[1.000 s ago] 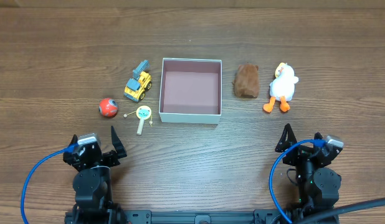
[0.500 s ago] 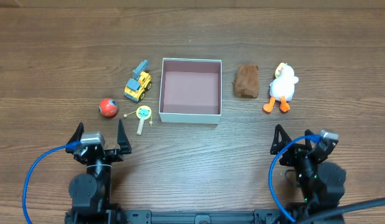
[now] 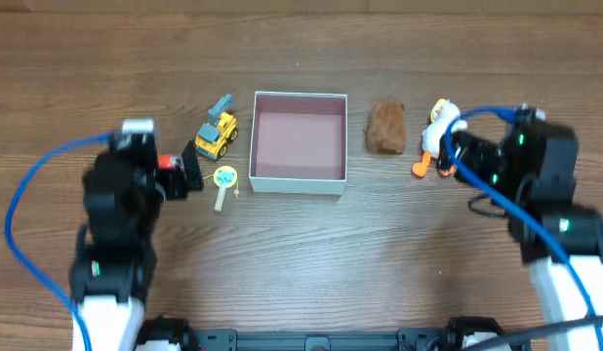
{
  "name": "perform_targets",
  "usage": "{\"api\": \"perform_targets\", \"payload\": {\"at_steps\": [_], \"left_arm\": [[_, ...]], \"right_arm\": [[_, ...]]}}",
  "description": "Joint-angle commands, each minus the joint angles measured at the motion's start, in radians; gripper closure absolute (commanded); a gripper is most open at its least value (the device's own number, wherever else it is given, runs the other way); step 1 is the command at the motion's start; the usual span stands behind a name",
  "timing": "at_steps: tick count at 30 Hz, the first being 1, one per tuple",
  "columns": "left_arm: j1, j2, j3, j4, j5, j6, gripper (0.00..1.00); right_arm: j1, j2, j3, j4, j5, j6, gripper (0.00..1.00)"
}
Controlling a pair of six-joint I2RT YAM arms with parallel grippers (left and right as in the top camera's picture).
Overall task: Pack container
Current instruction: 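Reach right gripper to the brown plush bear and grasp it, then carry the brown bear left and release it into the box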
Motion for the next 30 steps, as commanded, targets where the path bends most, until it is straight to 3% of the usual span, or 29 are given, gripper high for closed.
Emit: {"api": "perform_targets", "payload": {"at_steps": [1,5,12,18,30], "left_arm": [[0.010,0.249,0.213,-0.080,0.098,0.025,0.00],[0.010,0.444,0.368,-0.143,0.126,0.024,0.00],[0.010,0.556,0.387,-0.138,0.055,0.023,0.00],[0.010,0.570,0.386,-0.186,0.055,0.023,0.00],[0.010,0.570,0.386,-0.233,0.108,0.015,0.00]], "right_arm": [[-0.006,0.127,0.122,-0.003,0.000,-0.038,0.00],[-0.005,0.290,0.171,0.028,-0.060,-0.072,0.00],[0.097,0.518,0.173,0.141,-0.063,-0.105,0.00],[0.192,0.626,0.173,0.225,0.071,-0.105,0.00],[0.208,0.794,0.173,0.306,0.074,-0.101,0.05]]}}
